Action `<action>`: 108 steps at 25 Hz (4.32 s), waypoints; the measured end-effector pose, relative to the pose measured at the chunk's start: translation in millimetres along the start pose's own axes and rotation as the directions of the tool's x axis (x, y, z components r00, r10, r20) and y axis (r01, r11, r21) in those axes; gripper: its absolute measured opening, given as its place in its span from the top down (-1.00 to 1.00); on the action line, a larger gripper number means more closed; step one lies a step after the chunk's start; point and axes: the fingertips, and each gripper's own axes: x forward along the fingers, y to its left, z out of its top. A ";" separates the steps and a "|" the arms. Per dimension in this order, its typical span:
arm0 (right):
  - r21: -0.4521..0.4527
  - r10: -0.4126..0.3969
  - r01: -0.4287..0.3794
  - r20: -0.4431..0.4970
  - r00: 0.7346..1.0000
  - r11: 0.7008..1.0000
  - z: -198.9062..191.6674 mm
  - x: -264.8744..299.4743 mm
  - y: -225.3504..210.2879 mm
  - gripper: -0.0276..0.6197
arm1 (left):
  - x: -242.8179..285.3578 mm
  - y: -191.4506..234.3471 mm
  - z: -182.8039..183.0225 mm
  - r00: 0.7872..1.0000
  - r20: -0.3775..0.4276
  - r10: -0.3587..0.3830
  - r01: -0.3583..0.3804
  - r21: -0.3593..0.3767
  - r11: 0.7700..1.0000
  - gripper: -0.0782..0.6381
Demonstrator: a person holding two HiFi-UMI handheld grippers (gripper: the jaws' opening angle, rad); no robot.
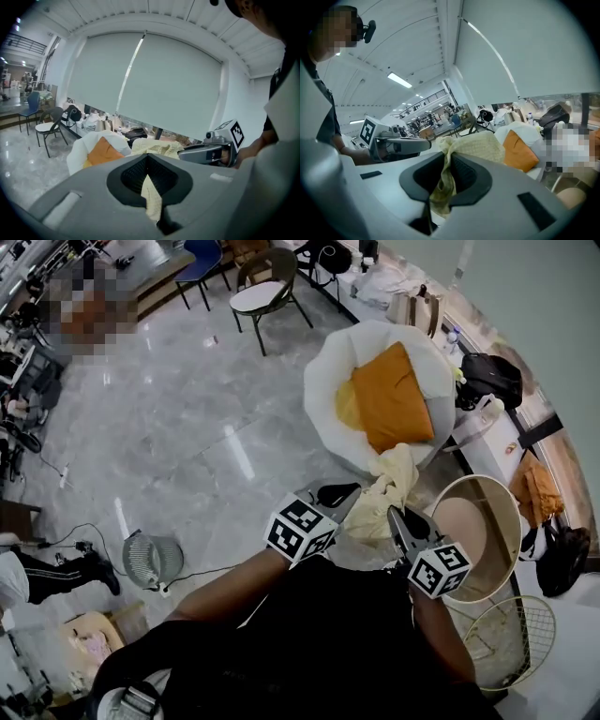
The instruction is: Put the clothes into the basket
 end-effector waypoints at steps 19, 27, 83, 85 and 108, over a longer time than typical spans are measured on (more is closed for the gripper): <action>-0.132 0.433 -0.481 -0.284 0.856 0.867 -22.6 152.3 172.9 0.73 | -208.9 115.6 -71.1 0.847 0.091 0.523 -0.470 -0.329 0.819 0.78; -0.126 0.560 -0.644 -0.388 0.732 0.755 -25.3 215.4 220.9 0.73 | -262.6 155.2 -75.3 0.726 0.083 0.682 -0.600 -0.409 0.688 0.78; 0.088 0.638 -0.993 -0.770 -0.018 0.079 -164.4 356.6 523.1 0.73 | -565.9 208.4 -213.8 0.014 -0.167 0.986 -0.718 -0.688 -0.106 0.78; 0.093 0.623 -0.993 -0.782 -0.028 0.071 -178.1 355.8 544.1 0.73 | -586.1 203.8 -226.5 0.005 -0.168 0.986 -0.708 -0.697 -0.116 0.78; 0.243 0.561 -0.970 -0.808 -0.182 0.035 -291.3 330.3 709.9 0.74 | -727.2 133.0 -345.8 -0.133 -0.282 0.950 -0.585 -0.752 -0.305 0.78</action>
